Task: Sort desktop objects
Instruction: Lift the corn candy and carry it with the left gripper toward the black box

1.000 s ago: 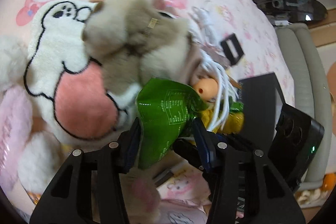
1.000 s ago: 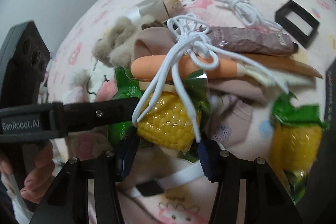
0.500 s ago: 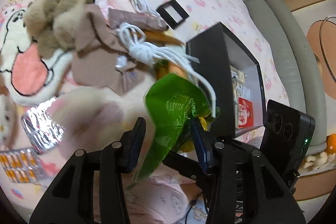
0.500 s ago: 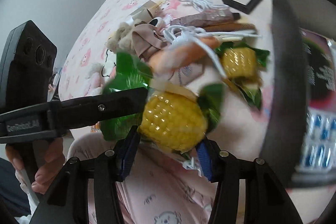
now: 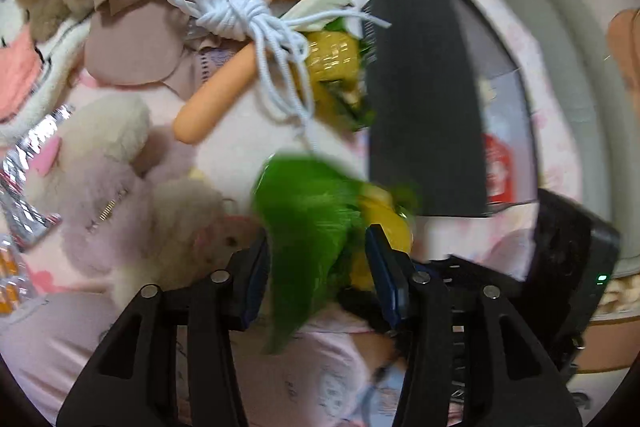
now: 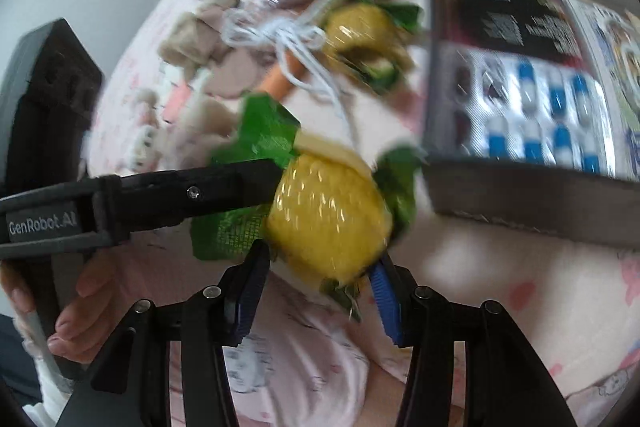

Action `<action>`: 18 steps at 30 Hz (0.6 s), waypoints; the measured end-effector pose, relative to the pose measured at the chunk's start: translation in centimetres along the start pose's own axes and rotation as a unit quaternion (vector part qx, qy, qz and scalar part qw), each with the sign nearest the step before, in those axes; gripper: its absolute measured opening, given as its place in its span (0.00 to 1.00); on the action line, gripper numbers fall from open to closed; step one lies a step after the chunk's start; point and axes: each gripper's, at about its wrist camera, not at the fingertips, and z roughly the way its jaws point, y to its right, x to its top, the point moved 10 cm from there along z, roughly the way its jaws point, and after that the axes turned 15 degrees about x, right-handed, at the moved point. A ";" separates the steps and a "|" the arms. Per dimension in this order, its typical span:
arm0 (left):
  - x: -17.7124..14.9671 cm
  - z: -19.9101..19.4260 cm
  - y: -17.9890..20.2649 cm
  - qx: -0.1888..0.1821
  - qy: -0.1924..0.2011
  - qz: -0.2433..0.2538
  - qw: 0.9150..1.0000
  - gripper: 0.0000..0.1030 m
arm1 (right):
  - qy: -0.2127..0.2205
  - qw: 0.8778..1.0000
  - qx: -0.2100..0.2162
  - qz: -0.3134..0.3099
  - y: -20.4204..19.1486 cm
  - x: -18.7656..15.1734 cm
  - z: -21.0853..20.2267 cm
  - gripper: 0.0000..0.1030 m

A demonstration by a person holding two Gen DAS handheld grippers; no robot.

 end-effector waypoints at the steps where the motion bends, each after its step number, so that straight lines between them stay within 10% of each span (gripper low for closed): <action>1: 0.1 0.0 0.0 0.012 0.004 0.002 1.000 0.48 | 0.002 1.000 -0.008 0.001 0.5 -0.1 -0.1 0.44; 18: 0.7 -0.1 -2.1 -0.047 0.013 -0.081 0.996 0.51 | 0.027 0.999 -0.022 -0.003 3.2 -0.3 -2.9 0.38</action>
